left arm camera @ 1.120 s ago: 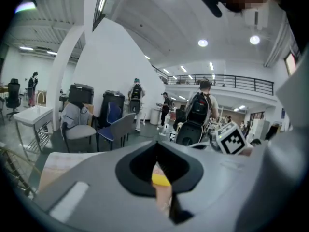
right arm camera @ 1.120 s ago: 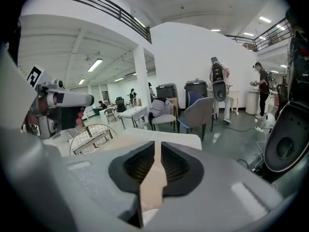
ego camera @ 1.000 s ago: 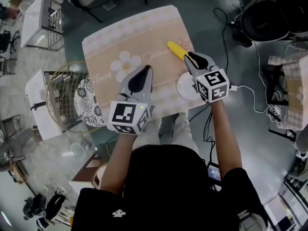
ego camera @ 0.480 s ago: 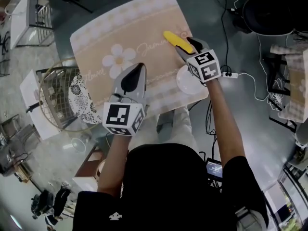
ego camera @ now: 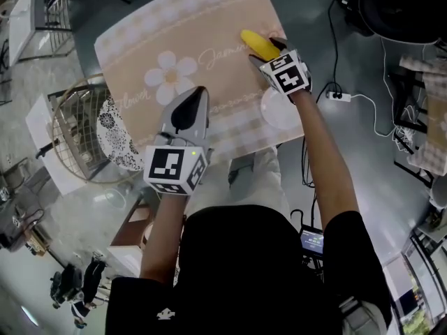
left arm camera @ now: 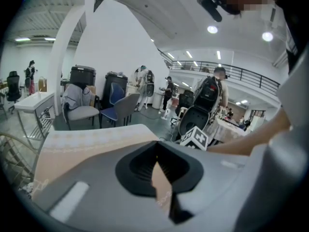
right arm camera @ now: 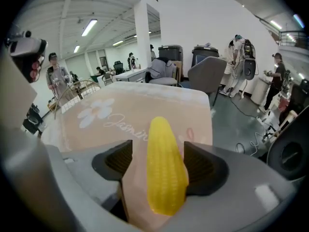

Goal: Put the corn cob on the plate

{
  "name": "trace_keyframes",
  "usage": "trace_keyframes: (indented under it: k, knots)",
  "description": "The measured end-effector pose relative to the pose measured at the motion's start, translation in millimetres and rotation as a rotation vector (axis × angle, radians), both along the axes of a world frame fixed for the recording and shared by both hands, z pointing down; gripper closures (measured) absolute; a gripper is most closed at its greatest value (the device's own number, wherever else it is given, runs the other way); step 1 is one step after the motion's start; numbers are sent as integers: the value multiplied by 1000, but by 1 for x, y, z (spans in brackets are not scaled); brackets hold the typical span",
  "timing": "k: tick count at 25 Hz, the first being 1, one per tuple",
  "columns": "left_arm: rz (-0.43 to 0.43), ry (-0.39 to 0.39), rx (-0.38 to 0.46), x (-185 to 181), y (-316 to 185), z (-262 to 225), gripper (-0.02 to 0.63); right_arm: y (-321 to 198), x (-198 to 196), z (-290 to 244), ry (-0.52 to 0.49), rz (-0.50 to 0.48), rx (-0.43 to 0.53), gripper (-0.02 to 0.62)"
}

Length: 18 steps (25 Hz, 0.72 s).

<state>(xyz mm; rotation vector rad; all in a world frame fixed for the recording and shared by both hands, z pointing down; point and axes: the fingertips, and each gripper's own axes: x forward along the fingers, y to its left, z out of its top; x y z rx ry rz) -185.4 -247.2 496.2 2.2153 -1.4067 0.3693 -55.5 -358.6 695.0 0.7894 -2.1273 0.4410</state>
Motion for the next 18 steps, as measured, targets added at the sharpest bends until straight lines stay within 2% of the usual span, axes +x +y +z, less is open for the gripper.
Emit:
trace_keyframes:
  k: [4, 11, 18]
  knots:
    - [12, -11, -7, -2, 1, 4, 598, -11, 1, 12, 12, 12, -6, 267]
    - [16, -6, -19, 0, 8, 7, 598, -5, 0, 28, 71, -22, -27, 267]
    - [34, 6, -34, 10, 14, 11, 598, -5, 0, 27, 34, -26, -38, 268]
